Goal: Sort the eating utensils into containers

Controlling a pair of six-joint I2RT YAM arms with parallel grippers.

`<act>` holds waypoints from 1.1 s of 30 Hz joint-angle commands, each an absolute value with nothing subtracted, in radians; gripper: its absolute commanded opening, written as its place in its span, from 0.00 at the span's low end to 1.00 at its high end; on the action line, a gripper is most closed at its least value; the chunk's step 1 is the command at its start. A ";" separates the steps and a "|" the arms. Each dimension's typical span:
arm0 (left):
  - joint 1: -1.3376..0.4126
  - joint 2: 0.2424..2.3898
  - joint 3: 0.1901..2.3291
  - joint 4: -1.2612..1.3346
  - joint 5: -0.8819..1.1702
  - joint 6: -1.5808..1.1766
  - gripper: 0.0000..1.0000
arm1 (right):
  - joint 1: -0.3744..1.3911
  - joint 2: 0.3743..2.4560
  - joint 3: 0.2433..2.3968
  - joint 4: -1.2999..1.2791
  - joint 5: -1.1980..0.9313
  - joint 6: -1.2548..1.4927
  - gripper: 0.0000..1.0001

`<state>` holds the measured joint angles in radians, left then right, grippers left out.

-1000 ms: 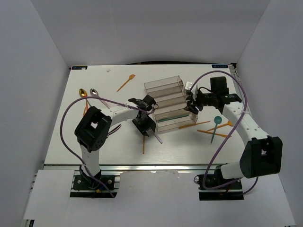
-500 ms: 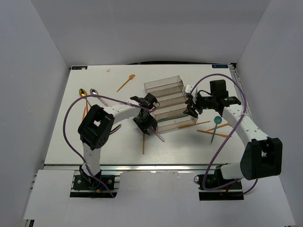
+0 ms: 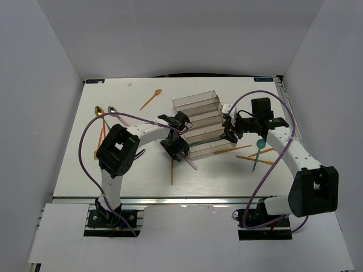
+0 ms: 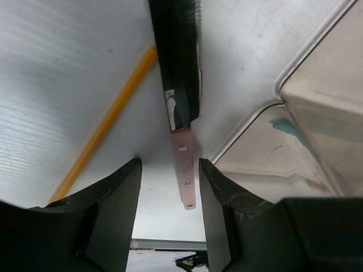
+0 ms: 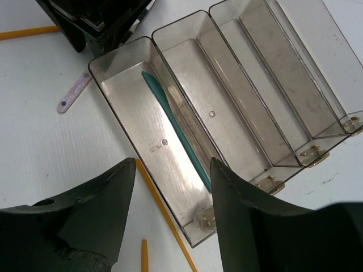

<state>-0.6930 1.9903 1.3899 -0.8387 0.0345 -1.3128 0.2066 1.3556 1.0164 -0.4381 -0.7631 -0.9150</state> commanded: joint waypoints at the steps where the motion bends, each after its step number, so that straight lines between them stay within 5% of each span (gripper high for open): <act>1: -0.692 2.016 1.430 -0.839 0.018 -1.321 0.56 | 0.201 1.327 1.012 -0.416 -0.788 -0.900 0.62; 11: -0.684 2.000 1.347 -0.902 0.018 -1.301 0.47 | 0.193 1.322 1.008 -0.413 -0.790 -0.893 0.62; 25: -0.683 1.902 1.459 -0.965 -0.162 -1.152 0.00 | 0.189 1.319 1.032 -0.426 -0.798 -0.884 0.62; 33: -0.690 1.755 1.519 -0.936 -0.261 -0.868 0.00 | 0.175 1.312 1.058 -0.446 -0.805 -0.888 0.61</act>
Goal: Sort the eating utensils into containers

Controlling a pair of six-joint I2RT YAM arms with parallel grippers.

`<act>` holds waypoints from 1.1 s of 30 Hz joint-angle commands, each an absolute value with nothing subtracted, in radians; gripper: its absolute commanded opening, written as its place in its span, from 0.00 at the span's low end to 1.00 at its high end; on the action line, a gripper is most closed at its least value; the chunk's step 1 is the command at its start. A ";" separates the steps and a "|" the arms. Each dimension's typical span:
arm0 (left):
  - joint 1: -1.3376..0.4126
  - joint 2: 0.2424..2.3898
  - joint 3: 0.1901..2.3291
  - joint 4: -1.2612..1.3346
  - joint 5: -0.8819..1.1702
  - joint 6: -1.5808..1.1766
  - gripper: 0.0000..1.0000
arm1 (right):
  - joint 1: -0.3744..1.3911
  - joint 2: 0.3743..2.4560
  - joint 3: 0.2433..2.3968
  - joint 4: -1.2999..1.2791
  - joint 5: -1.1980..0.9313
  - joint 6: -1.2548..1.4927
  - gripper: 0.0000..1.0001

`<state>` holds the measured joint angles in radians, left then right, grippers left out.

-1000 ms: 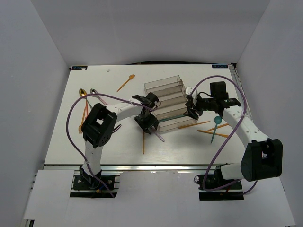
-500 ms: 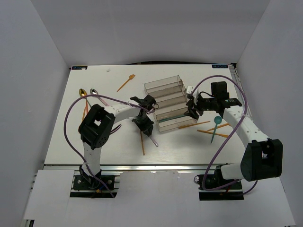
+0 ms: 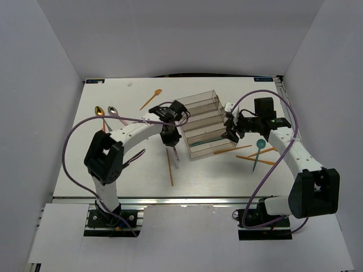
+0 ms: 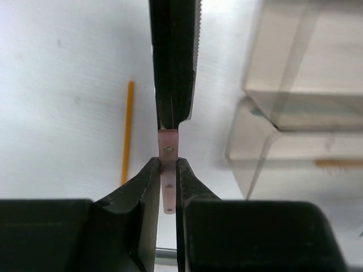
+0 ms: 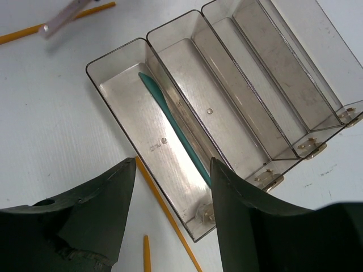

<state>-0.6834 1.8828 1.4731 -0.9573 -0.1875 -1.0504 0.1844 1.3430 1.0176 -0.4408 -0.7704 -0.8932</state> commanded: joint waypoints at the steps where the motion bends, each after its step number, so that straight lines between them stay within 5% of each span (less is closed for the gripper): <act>1: -0.695 1.721 1.516 -0.908 -0.256 -0.766 0.00 | 0.172 1.312 1.061 -0.448 -0.808 -0.888 0.61; 8: -0.706 1.638 1.462 -0.517 0.021 -0.182 0.00 | 0.109 1.296 1.092 -0.454 -0.888 -0.888 0.62; 14: -0.710 1.782 1.545 -0.373 0.380 0.148 0.00 | 0.068 1.272 1.083 -0.449 -0.957 -0.897 0.62; 20: -0.716 1.916 1.678 -0.388 0.442 0.256 0.00 | 0.046 1.244 1.062 -0.449 -0.969 -0.897 0.62; 28: -0.744 1.919 1.606 -0.396 0.443 0.293 0.01 | 0.017 1.226 1.035 -0.453 -0.983 -0.890 0.62; 31: -0.755 1.898 1.554 -0.397 0.426 0.295 0.04 | 0.014 1.229 1.032 -0.454 -0.983 -0.888 0.62; 33: -0.758 1.887 1.522 -0.400 0.413 0.290 0.15 | 0.012 1.233 1.031 -0.453 -0.983 -0.888 0.62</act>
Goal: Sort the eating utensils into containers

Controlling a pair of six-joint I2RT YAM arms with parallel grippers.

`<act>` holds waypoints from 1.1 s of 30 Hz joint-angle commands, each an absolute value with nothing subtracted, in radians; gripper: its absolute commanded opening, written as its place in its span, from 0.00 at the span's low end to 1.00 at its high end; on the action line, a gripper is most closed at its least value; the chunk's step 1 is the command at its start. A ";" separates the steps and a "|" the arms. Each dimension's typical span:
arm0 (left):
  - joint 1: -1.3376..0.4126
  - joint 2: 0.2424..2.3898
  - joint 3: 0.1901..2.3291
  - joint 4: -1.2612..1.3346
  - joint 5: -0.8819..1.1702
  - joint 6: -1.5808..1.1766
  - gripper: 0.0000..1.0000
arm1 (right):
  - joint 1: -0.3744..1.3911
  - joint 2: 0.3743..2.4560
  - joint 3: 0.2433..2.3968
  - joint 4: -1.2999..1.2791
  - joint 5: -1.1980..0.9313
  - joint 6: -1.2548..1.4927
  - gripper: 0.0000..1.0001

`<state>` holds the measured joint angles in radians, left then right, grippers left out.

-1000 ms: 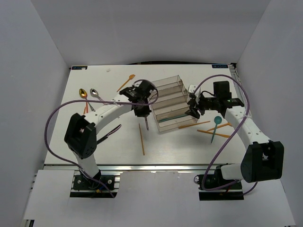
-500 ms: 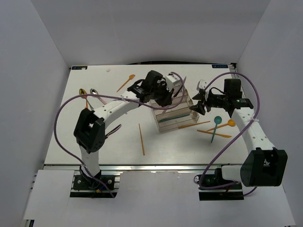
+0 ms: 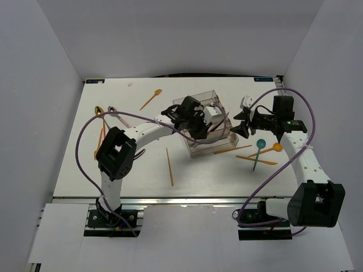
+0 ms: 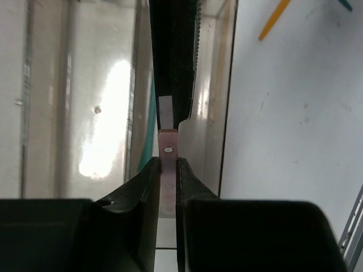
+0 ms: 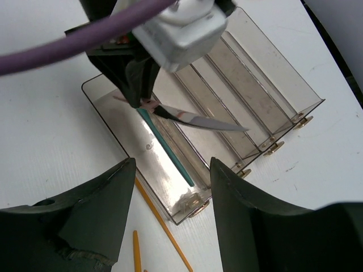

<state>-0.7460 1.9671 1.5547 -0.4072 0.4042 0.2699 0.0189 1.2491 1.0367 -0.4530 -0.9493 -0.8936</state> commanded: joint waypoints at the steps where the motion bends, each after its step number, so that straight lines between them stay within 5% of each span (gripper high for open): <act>1: -0.759 1.875 1.511 -0.400 0.405 0.276 0.21 | 0.012 1.235 1.031 -0.453 -0.983 -0.888 0.62; 4: -0.759 1.856 1.476 -0.400 0.368 0.267 0.38 | 0.012 1.243 1.029 -0.448 -0.983 -0.885 0.62; 10: -0.758 1.815 1.485 -0.396 0.298 0.222 0.55 | 0.011 1.247 1.028 -0.439 -0.985 -0.879 0.62; 18: -0.634 1.692 1.494 -0.397 0.274 -0.076 0.59 | 0.011 1.235 1.014 -0.446 -0.980 -0.877 0.62; 28: -0.128 1.358 1.132 -0.361 0.351 -0.465 0.62 | 0.011 1.264 0.999 -0.474 -0.974 -0.896 0.62; 33: -0.035 1.287 1.059 -0.379 0.344 -0.497 0.66 | 0.011 1.292 1.022 -0.488 -0.951 -0.911 0.63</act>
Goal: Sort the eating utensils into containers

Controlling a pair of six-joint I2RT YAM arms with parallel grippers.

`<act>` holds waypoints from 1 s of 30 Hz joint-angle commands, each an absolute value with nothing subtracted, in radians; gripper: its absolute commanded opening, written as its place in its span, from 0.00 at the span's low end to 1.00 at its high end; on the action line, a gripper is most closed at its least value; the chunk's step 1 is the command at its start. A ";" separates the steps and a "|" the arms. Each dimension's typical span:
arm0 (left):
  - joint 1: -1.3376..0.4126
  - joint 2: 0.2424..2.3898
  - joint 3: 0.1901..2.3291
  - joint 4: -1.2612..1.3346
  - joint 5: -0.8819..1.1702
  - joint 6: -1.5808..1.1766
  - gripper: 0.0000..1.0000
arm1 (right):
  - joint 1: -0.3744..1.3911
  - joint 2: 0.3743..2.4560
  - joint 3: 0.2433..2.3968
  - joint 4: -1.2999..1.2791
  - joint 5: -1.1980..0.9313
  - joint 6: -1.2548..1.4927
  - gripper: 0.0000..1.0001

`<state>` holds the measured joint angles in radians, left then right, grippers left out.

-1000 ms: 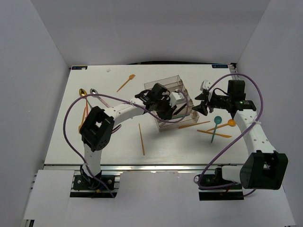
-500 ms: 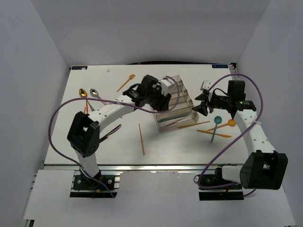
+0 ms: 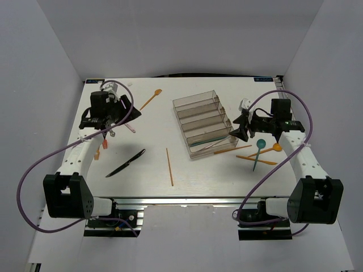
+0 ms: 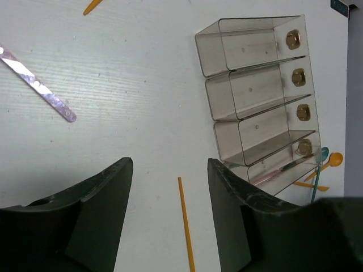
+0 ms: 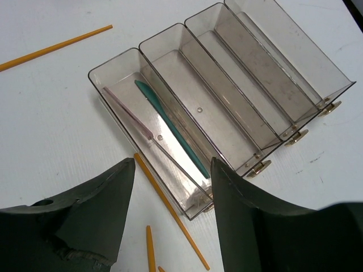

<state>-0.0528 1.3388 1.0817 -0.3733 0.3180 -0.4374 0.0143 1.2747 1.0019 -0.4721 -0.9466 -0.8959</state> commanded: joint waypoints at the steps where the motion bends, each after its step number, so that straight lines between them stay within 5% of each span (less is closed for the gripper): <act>1: -0.031 1.284 1.051 -0.385 0.342 -0.497 0.66 | 0.011 1.298 1.026 -0.501 -0.948 -0.920 0.63; 20: -0.015 1.220 0.911 -0.359 0.393 -0.477 0.66 | 0.012 1.448 1.192 -0.666 -0.773 -0.985 0.62; 30: -0.014 1.135 0.831 -0.360 0.364 -0.468 0.67 | 0.012 1.520 1.290 -0.991 -0.762 -1.253 0.61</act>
<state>-0.0208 1.1820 0.8467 -0.3656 0.3737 -0.4828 0.0143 1.5303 1.2755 -0.8764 -0.7677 -1.1664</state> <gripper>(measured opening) 0.667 0.605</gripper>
